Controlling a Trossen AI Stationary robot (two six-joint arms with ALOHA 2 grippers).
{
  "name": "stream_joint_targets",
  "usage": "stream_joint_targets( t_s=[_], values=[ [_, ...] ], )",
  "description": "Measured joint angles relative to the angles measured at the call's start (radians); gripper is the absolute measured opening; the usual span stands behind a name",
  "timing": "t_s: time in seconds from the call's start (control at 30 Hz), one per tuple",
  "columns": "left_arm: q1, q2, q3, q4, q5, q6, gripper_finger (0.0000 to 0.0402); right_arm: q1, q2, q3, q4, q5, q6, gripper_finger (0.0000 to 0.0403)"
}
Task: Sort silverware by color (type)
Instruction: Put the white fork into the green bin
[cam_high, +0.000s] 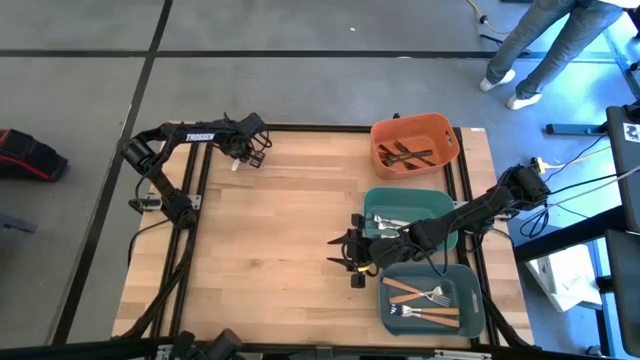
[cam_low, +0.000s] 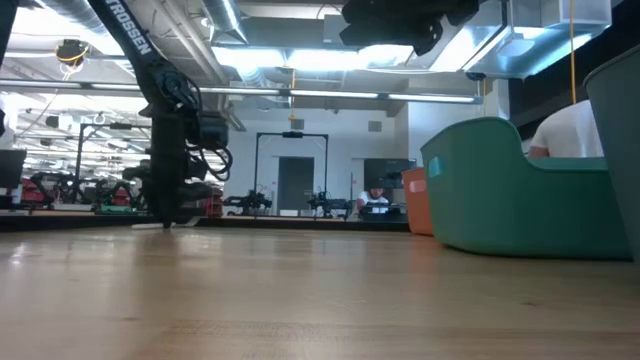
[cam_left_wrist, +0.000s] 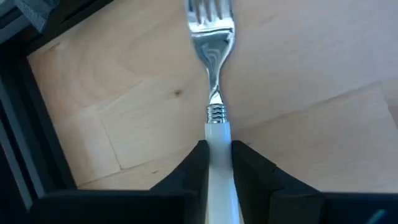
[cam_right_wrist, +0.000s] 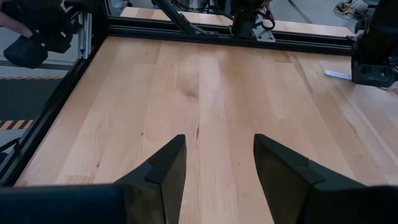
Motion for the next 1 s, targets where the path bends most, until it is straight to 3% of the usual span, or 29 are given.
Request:
stream_joint_targets(
  t_s=[0.13, 0.3, 0.47, 0.83, 1.0],
  values=[
    [-0.030, 0.000, -0.001, -0.022, -0.030, 0.006, 0.0036, 0.000, 0.000, 0.000, 0.000, 0.000, 0.000, 0.0172],
    [-0.092, -0.003, -0.003, -0.073, -0.087, 0.010, 0.0039, 0.000, 0.000, 0.000, 0.000, 0.000, 0.000, 0.0172],
    [-0.170, -0.050, -0.007, -0.114, -0.071, 0.010, 0.0037, 0.000, 0.000, 0.000, -0.003, -0.001, 0.000, 0.0172],
    [-0.534, -0.287, -0.005, -0.109, -0.085, 0.002, 0.0035, 0.000, 0.000, 0.000, 0.001, -0.002, 0.001, 0.0172],
    [-0.646, -0.332, -0.003, -0.122, -0.095, -0.055, 0.0036, 0.000, 0.000, 0.000, 0.001, -0.002, 0.002, 0.0172]
  ],
)
